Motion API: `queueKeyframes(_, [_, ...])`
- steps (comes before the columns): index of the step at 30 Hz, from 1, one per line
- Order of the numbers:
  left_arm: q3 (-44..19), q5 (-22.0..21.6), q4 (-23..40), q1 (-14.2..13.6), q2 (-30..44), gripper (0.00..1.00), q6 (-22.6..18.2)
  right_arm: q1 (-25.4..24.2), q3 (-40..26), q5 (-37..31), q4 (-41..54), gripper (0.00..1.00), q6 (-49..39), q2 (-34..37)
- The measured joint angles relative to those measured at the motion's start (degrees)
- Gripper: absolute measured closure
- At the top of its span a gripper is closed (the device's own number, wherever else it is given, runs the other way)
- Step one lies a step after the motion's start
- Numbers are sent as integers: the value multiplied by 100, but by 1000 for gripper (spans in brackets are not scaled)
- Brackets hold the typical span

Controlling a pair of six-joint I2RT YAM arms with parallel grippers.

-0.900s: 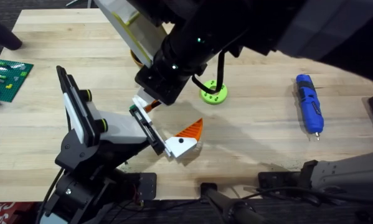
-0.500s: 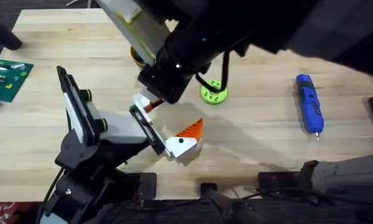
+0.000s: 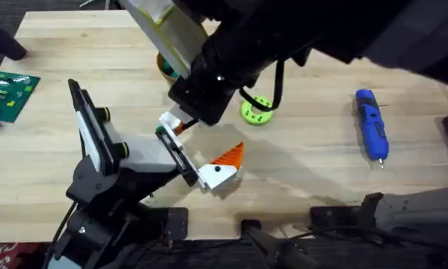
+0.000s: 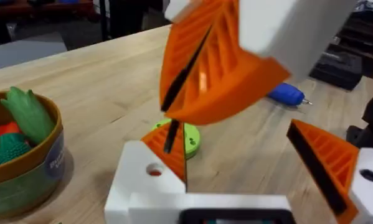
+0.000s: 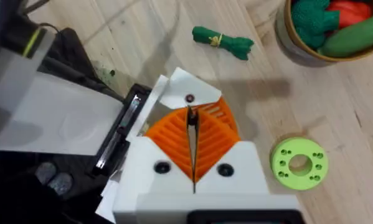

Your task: Pick up the gripper from the table and insert it into the empty holder that is missing its gripper. Then pick up a screw, insert it into the mounting hole, and use the screwdriver to tighten it. Finally, clean up the table by picking up the vegetable and placing it into the bucket.

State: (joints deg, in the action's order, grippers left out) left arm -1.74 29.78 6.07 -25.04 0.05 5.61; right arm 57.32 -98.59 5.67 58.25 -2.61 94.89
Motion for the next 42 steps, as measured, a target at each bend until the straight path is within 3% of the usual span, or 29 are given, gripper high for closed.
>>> queueKeyframes(42, [0,0,13,0,0,16,80,0,189,87,-164,990,-87,289])
